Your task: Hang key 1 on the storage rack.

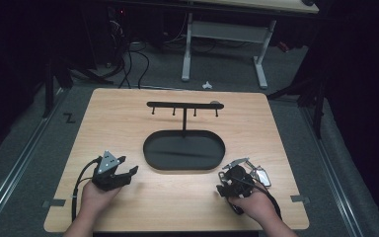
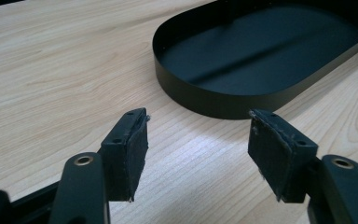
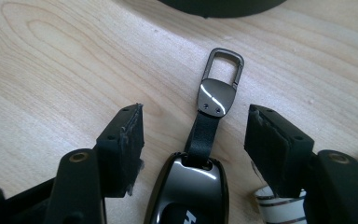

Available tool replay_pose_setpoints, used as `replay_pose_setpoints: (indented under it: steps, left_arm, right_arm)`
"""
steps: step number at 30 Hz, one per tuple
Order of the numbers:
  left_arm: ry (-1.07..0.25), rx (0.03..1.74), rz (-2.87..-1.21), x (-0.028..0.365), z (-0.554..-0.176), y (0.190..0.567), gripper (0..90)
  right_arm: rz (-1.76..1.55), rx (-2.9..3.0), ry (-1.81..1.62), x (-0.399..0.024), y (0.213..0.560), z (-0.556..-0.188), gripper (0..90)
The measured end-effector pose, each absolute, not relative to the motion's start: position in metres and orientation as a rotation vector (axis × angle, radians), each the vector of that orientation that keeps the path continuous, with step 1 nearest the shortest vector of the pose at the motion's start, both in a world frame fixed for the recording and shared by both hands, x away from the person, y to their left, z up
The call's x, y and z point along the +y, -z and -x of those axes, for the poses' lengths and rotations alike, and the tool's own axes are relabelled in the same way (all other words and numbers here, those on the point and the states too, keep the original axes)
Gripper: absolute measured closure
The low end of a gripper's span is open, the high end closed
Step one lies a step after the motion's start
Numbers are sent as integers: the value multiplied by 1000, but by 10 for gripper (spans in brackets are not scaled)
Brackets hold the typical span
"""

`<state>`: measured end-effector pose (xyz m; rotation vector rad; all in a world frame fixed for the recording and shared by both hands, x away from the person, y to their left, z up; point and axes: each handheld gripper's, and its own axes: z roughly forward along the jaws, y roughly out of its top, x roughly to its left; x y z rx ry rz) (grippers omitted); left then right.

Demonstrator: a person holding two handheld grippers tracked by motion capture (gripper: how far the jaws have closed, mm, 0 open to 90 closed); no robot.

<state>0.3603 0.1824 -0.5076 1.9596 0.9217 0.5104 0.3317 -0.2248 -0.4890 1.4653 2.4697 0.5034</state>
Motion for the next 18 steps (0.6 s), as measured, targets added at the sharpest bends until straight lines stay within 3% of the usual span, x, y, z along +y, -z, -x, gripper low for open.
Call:
replay_pose_setpoints:
  steps: [10, 18]
  left_arm:
    - [-500, 926, -1956, 181, -362, 509, 366]
    - [-509, 911, -1976, 178, -362, 510, 359]
  right_arm:
    - [-1514, 2568, -306, -222, 481, -357, 305]
    - [-1499, 2635, -149, -215, 485, -364, 438]
